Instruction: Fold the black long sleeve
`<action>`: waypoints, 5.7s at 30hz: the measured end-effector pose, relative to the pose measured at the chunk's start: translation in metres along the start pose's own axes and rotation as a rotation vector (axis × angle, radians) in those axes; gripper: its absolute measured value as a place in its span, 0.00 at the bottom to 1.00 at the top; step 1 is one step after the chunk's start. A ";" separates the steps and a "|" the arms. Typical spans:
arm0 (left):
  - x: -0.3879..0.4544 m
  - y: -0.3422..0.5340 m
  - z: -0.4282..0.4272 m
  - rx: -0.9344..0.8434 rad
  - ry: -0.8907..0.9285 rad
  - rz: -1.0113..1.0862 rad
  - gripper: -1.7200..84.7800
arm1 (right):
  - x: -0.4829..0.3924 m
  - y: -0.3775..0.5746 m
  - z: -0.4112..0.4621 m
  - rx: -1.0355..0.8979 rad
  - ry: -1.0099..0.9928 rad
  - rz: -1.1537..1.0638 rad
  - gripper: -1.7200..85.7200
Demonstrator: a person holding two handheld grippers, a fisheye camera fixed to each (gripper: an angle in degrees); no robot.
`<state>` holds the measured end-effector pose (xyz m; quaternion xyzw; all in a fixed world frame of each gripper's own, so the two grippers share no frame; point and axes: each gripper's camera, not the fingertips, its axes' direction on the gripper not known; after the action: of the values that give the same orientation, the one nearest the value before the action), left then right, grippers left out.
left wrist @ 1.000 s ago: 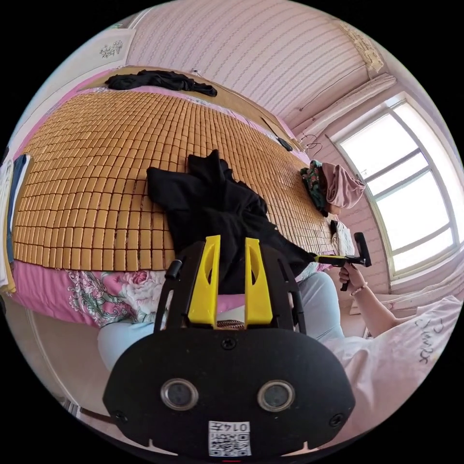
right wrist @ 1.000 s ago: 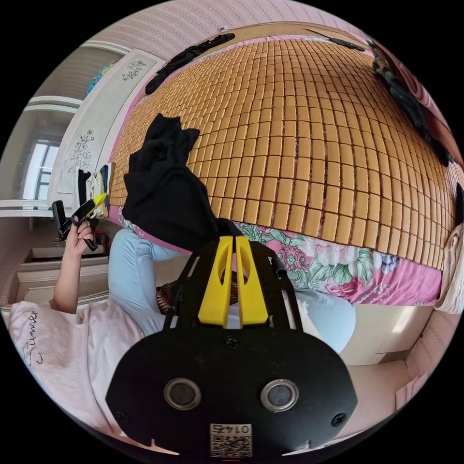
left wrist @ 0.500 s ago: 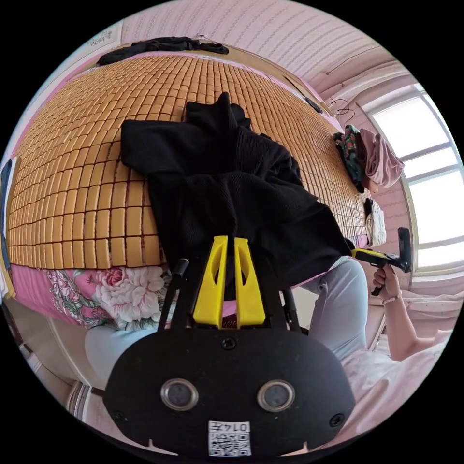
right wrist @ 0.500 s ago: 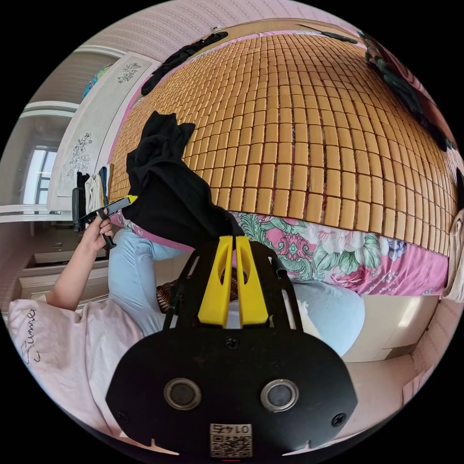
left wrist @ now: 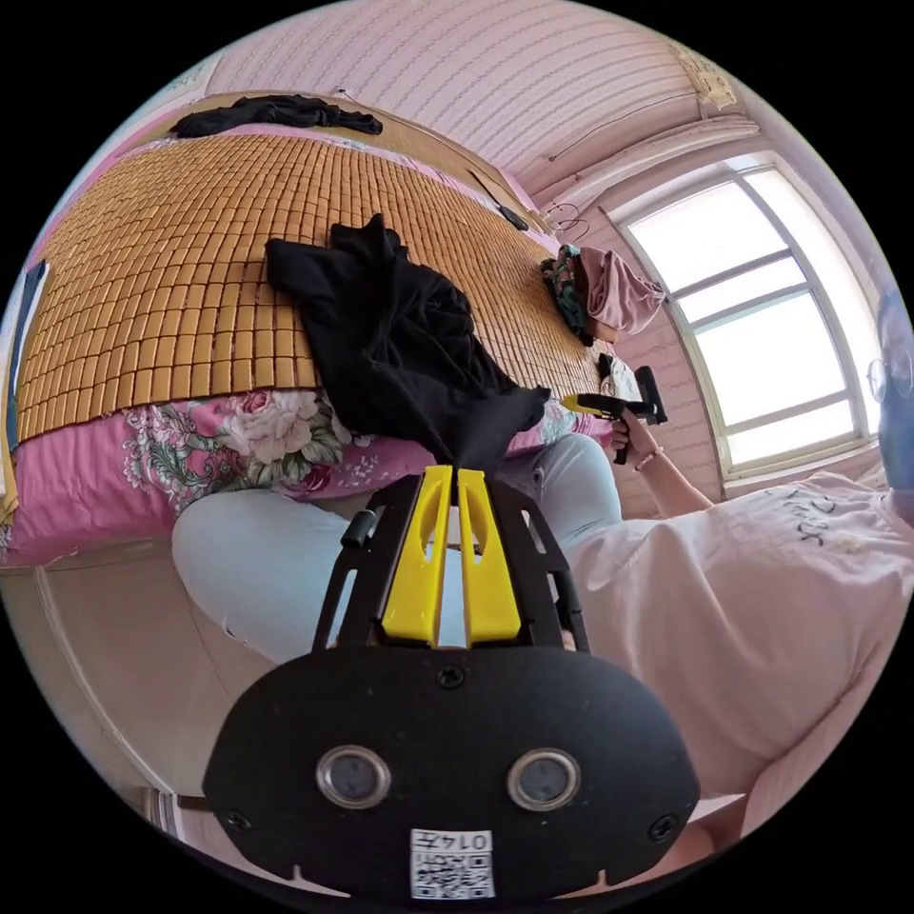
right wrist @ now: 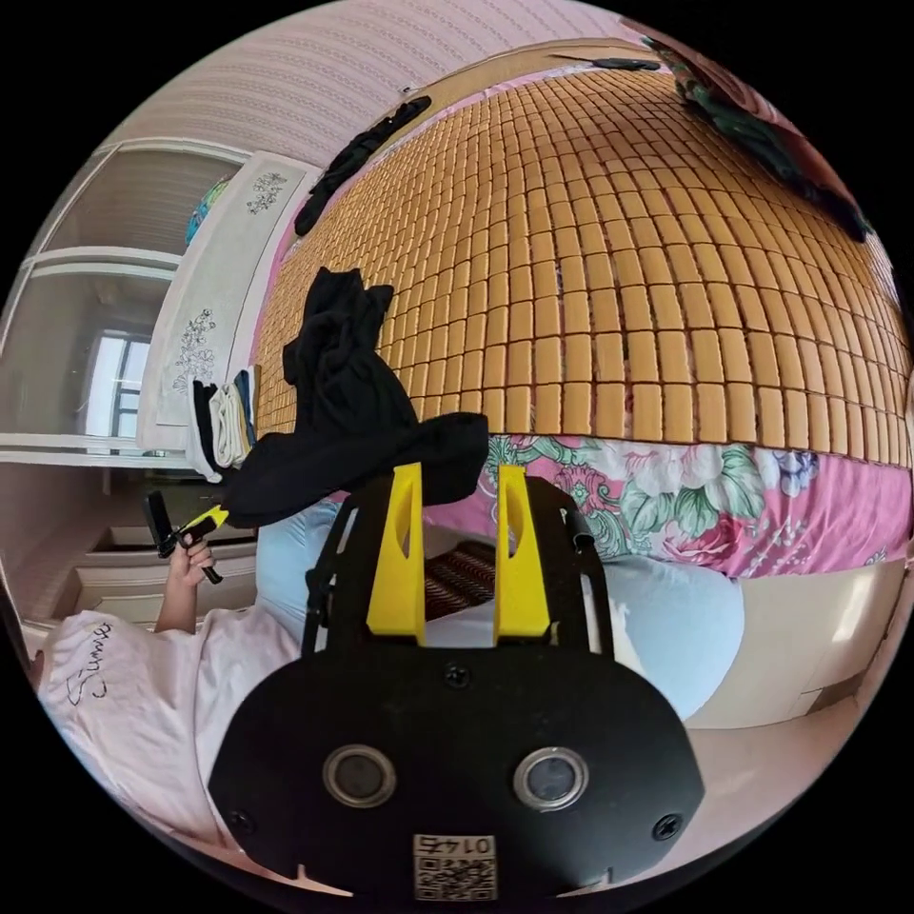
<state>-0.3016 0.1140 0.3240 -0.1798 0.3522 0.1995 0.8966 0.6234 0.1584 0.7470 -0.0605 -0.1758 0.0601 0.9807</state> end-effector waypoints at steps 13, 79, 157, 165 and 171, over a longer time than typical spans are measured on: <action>0.008 0.030 0.004 -0.013 -0.004 -0.052 0.01 | 0.020 0.008 0.024 -0.111 -0.074 0.120 0.14; 0.318 0.270 -0.370 1.196 -0.104 0.610 0.01 | -0.169 0.271 -0.432 0.857 -0.712 -1.016 0.03; 0.055 -0.459 0.321 0.064 -0.241 0.447 0.09 | -0.105 -0.307 0.008 0.124 0.401 -0.153 0.04; 0.059 -0.470 0.387 -0.026 -0.320 0.550 0.09 | -0.005 -0.081 -0.073 0.520 0.176 0.148 0.04; 0.079 -0.485 0.387 -0.002 -0.353 0.587 0.10 | 0.006 -0.048 -0.104 0.459 0.276 0.038 0.06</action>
<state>0.2035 -0.1036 0.6226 -0.0345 0.2282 0.4773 0.8479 0.6701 0.1019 0.6592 0.1525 -0.0209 0.1080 0.9822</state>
